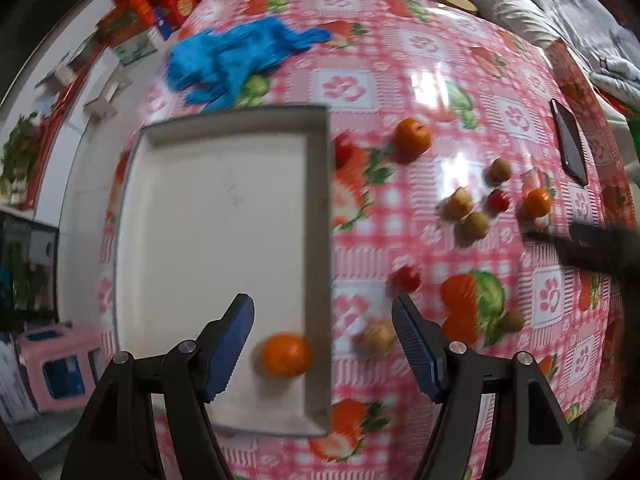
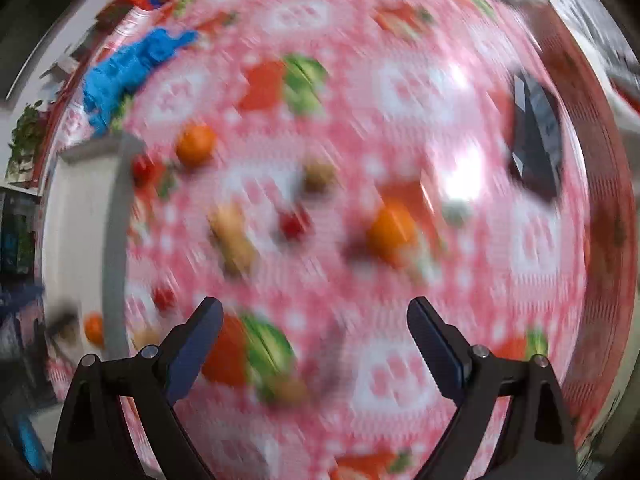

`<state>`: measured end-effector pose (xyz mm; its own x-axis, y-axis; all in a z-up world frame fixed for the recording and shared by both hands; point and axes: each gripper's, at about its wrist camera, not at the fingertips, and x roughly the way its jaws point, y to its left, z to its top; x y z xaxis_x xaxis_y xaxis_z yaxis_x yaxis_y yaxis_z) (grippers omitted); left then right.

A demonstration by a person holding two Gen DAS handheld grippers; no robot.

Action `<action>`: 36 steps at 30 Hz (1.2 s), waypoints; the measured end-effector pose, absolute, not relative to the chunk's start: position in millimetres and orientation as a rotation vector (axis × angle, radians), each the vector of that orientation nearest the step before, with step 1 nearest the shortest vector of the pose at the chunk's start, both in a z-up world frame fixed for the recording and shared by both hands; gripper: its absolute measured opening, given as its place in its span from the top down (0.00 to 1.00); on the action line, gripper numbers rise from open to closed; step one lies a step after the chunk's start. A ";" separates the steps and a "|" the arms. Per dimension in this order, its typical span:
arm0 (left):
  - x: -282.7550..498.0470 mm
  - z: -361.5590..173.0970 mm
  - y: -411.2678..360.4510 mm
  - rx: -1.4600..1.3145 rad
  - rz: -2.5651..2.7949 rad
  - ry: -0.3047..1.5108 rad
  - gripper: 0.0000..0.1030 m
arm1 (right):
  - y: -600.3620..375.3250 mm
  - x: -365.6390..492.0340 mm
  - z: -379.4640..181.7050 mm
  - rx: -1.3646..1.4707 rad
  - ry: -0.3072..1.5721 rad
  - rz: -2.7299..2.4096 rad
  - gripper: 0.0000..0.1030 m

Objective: Organize fruits
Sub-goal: 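Move both tools back over the scattered fruits, then grasp a cherry tomato with the right tool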

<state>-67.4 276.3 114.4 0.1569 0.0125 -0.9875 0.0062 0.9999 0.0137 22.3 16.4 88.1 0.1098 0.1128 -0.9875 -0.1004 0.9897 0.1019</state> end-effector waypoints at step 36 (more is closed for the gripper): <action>-159.6 68.6 348.3 -0.111 0.085 1.534 0.29 | 233.9 37.5 48.4 -0.678 1.148 0.681 0.11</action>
